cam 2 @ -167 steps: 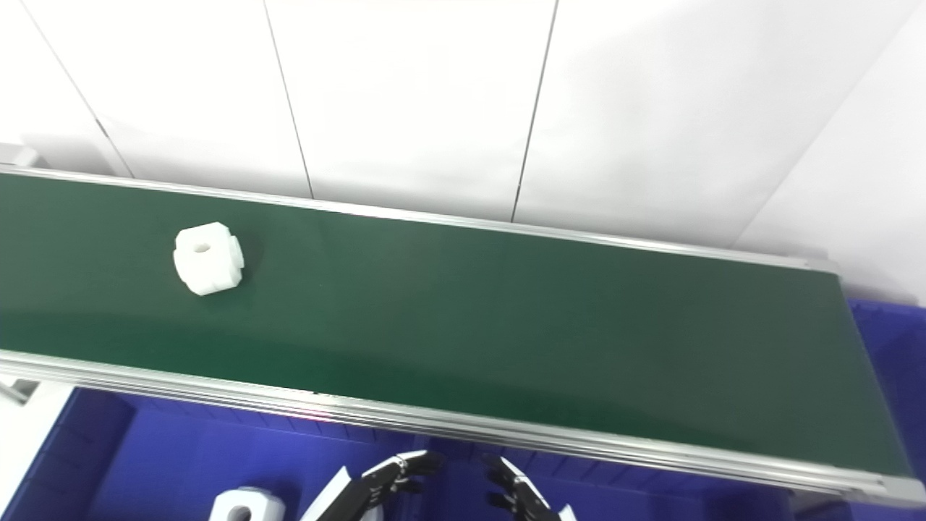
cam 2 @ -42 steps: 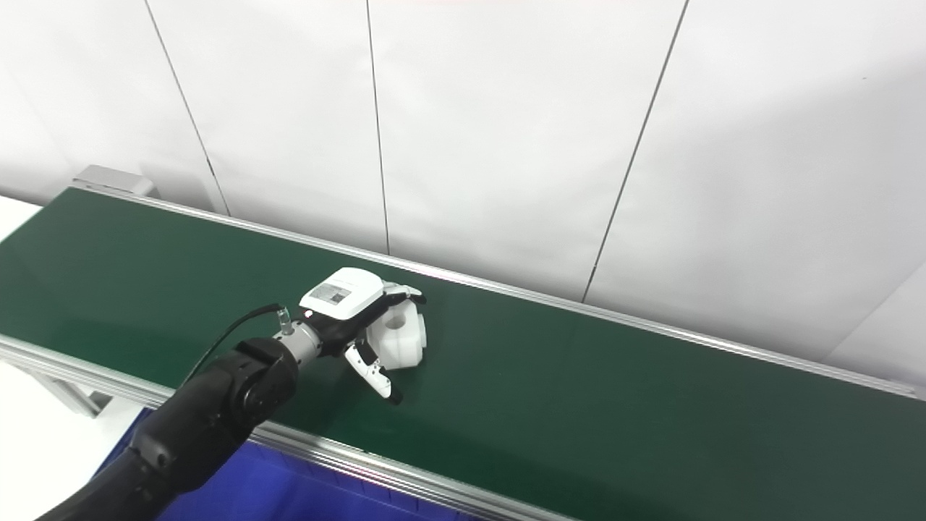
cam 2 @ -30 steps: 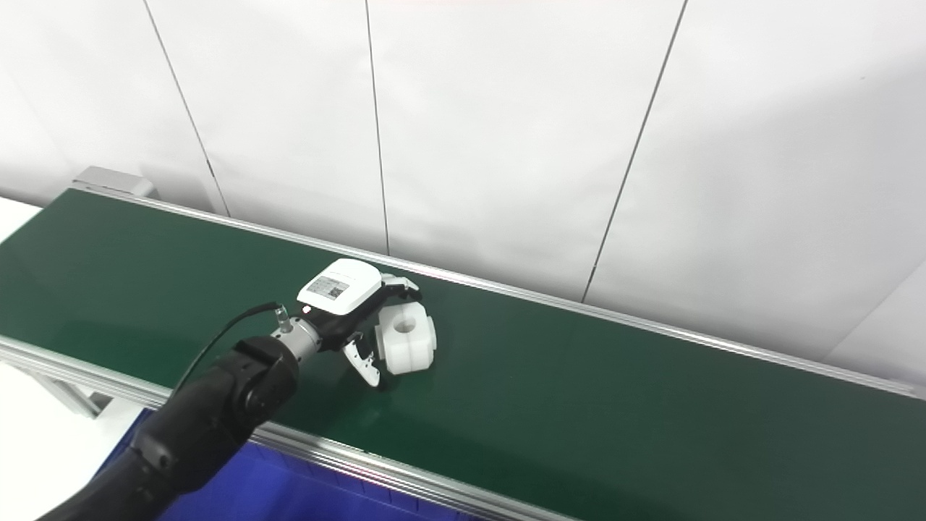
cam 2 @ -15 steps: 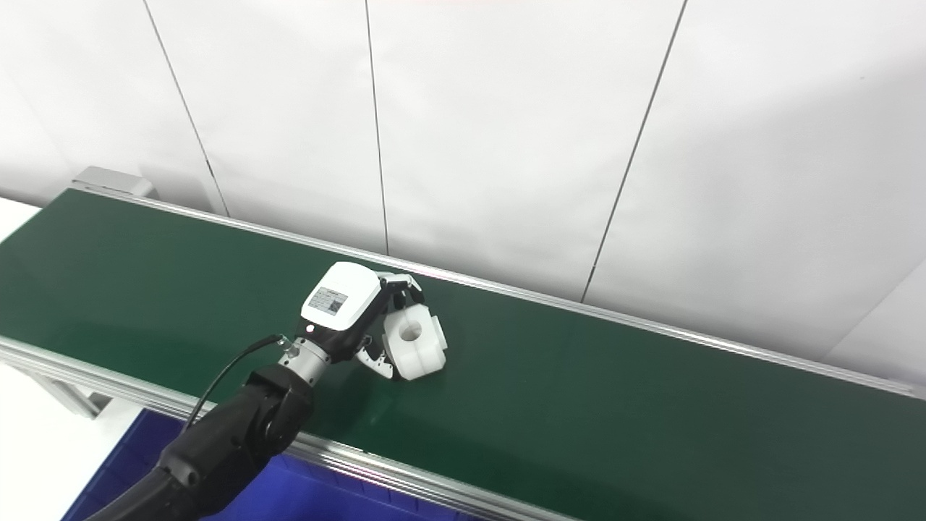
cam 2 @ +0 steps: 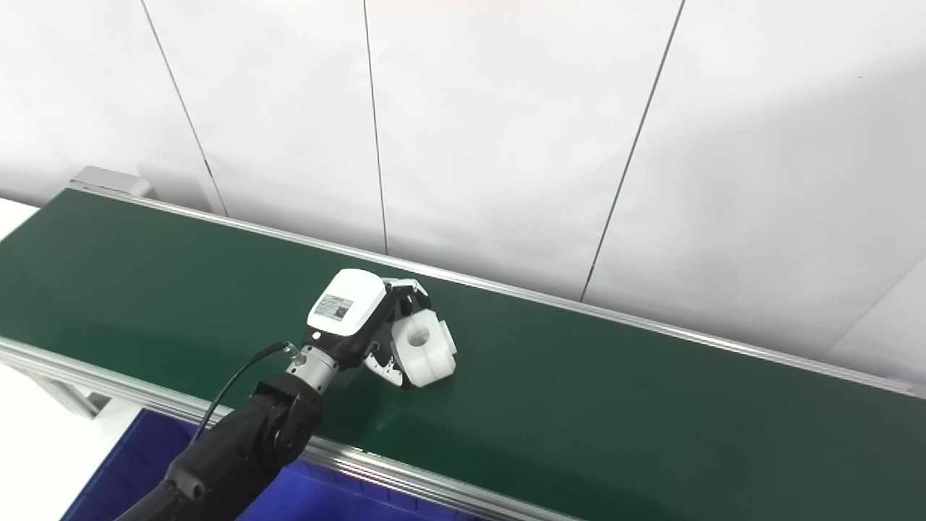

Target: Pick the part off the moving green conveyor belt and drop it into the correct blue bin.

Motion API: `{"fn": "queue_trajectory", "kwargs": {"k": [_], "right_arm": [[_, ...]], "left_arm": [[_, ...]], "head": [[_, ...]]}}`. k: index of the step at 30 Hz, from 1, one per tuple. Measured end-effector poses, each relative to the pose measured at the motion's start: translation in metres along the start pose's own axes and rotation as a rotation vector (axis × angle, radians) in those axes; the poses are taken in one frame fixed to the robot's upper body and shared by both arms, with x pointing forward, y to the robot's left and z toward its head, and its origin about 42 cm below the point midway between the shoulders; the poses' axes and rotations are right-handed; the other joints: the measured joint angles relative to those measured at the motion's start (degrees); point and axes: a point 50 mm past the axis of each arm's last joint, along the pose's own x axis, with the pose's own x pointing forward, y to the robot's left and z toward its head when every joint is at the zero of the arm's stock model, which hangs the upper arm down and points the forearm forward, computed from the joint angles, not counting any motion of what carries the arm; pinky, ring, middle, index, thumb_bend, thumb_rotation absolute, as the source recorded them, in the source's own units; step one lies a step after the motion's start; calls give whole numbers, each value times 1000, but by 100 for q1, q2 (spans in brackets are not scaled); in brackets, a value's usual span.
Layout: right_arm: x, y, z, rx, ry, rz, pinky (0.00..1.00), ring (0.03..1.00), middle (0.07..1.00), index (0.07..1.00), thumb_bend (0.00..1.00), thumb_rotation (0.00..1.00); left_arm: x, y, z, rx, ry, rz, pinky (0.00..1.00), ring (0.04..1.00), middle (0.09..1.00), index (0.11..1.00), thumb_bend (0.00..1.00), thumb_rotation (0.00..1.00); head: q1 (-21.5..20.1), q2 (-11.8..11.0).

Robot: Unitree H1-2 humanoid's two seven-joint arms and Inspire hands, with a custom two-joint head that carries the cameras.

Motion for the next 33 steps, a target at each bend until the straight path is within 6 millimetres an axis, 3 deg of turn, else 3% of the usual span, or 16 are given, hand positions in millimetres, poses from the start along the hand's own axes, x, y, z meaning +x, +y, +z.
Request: {"fn": "queue_trajectory", "kwargs": {"k": [3, 6, 10, 15, 21, 24, 28, 33], "right_arm": [[0, 0, 1, 0, -3, 0, 782, 861, 892, 895, 1000, 895], [0, 1, 2, -1, -8, 1, 794, 865, 893, 897, 1000, 889], [0, 1, 7, -6, -25, 3, 815, 870, 900, 914, 1000, 892], [3, 3, 19, -16, -70, 13, 837, 887, 916, 932, 1000, 919], [-1, 5, 25, -8, -91, 11, 854, 896, 926, 951, 1000, 973], [-2, 6, 26, -9, -95, 12, 866, 902, 930, 955, 1000, 985], [-5, 7, 32, -10, -117, 12, 869, 896, 922, 947, 1000, 973], [-9, 1, 40, -10, -144, 9, 861, 890, 914, 938, 1000, 944]], "left_arm": [[-3, 12, 2, -11, -11, -3, 309, 372, 464, 544, 497, 0], [-3, 36, 4, -17, -9, 13, 296, 370, 466, 544, 496, 0], [-1, 71, 11, -17, -20, 5, 276, 367, 455, 541, 496, 0], [-4, 105, 27, -36, -36, -28, 311, 378, 463, 541, 497, 0], [-16, 129, 48, -55, -78, -77, 291, 368, 457, 544, 496, 0], [-24, 134, 53, -56, -83, -115, 354, 414, 496, 513, 502, 0], [-44, 141, 61, -58, -87, -161, 346, 402, 484, 528, 500, 0], [-76, 146, 70, -63, -67, -191, 375, 416, 495, 513, 502, 0]], "head": [[-26, 148], [-35, 264], [0, 719], [53, 931], [193, 1212], [263, 1396], [316, 1468], [545, 1740]]}}
